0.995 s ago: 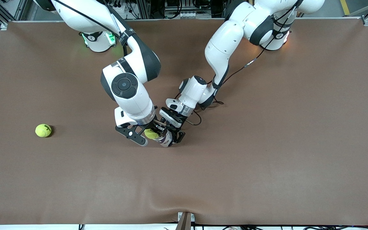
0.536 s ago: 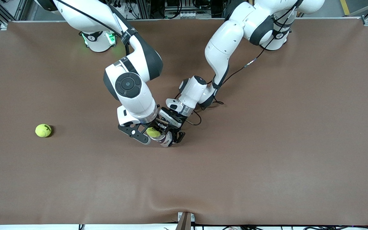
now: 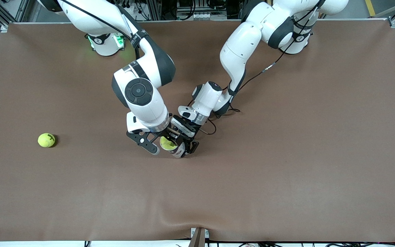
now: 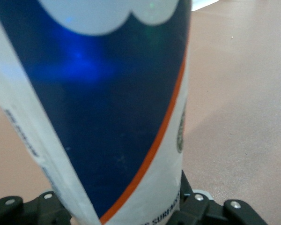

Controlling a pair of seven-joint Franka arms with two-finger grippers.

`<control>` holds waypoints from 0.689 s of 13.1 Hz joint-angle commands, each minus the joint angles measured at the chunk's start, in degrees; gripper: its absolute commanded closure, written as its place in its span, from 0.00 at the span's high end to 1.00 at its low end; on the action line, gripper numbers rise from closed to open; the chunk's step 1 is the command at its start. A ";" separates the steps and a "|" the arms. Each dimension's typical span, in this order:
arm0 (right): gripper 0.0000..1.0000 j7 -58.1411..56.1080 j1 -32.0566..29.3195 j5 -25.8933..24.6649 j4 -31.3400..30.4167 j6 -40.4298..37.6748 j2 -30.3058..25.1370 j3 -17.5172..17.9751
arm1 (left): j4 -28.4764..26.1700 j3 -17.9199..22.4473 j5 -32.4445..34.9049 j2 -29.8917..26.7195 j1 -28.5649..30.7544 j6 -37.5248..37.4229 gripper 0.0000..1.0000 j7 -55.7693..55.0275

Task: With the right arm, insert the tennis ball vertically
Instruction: 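Drop the ball into the can and raise the right gripper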

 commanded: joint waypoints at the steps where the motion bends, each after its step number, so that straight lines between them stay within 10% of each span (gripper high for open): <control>1: 1.00 1.47 0.45 0.08 1.41 -0.71 0.46 -0.33 | -0.91 0.27 -0.47 0.05 -0.08 0.83 0.80 0.49; 6: 1.00 -8.61 -3.93 0.52 1.76 -11.23 -3.83 -0.42 | -0.91 0.27 -0.47 -0.04 -0.08 0.83 0.81 0.49; 9: 1.00 -17.39 -8.68 0.43 1.41 -20.10 -6.73 -0.50 | -0.91 0.27 -0.82 -0.12 -0.08 0.83 1.00 0.22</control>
